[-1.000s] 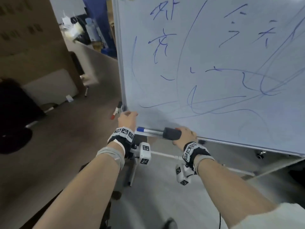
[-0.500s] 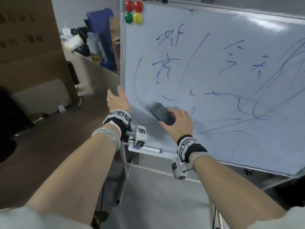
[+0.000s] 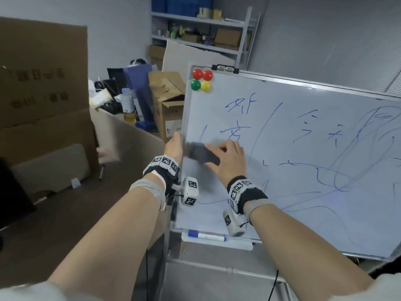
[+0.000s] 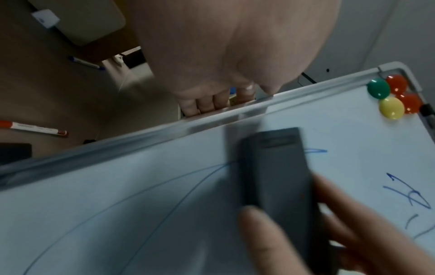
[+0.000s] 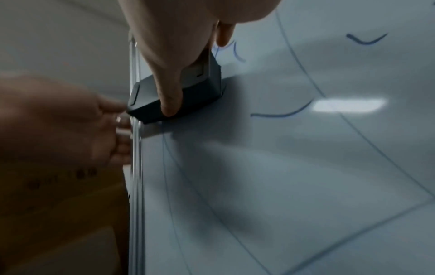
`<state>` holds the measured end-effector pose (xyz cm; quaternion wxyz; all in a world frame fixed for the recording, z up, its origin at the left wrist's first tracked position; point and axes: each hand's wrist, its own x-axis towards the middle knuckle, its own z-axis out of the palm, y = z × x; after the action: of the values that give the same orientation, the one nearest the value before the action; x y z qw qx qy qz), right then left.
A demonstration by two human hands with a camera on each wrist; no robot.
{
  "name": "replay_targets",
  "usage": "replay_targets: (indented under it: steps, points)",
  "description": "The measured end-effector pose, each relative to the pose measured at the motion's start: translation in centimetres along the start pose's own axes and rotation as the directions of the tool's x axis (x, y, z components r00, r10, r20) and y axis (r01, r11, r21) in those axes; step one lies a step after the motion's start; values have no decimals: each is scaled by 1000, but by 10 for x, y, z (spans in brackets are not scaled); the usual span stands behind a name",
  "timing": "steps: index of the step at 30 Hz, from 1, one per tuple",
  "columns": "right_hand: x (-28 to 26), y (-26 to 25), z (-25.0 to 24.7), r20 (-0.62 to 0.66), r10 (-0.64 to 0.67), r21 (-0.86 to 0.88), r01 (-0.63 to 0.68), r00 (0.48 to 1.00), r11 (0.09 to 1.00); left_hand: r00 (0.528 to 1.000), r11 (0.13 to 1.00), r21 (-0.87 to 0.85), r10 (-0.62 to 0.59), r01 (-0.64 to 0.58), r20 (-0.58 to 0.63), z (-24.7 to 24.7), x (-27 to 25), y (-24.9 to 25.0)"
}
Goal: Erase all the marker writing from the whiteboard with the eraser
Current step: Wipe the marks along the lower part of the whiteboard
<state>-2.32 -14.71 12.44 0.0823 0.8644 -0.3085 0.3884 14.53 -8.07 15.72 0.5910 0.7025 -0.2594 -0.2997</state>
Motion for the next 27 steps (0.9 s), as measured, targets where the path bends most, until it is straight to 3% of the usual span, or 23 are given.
replay_targets:
  steps: [2, 7, 10, 12, 16, 17, 21, 23, 27]
  points:
    - [-4, -5, 7, 32, -66, -27, 67, 997, 997, 999, 999, -23, -37, 37, 9, -3, 7, -3]
    - [57, 2, -20, -124, 65, -31, -69, 990, 997, 990, 983, -137, -115, 125, 81, -2, 12, 0]
    - [75, 3, -24, -135, 90, 6, -90, 987, 996, 989, 977, -159, -134, 143, 66, 0, 14, 0]
    - [59, -2, -11, -103, 86, 50, -81, 991, 995, 991, 974, -189, -113, 126, 74, 1, 17, -3]
    - [28, -3, 11, 59, -163, -5, 163, 985, 987, 995, 950, -297, -87, 97, 45, 0, 24, -10]
    - [37, -1, 9, 54, -165, -10, 166, 985, 986, 994, 946, -306, -86, 104, 72, -2, 25, -13]
    - [71, 1, -4, -88, 73, 74, -66, 994, 995, 979, 931, -309, -161, 192, 122, -8, 20, -31]
    - [58, -4, 7, -80, 66, 81, -60, 995, 995, 974, 923, -316, -187, 218, 126, -8, 14, -41]
    - [-8, -8, 50, 70, -37, 76, 31, 997, 997, 982, 959, -224, -154, 176, 112, -6, 15, -74]
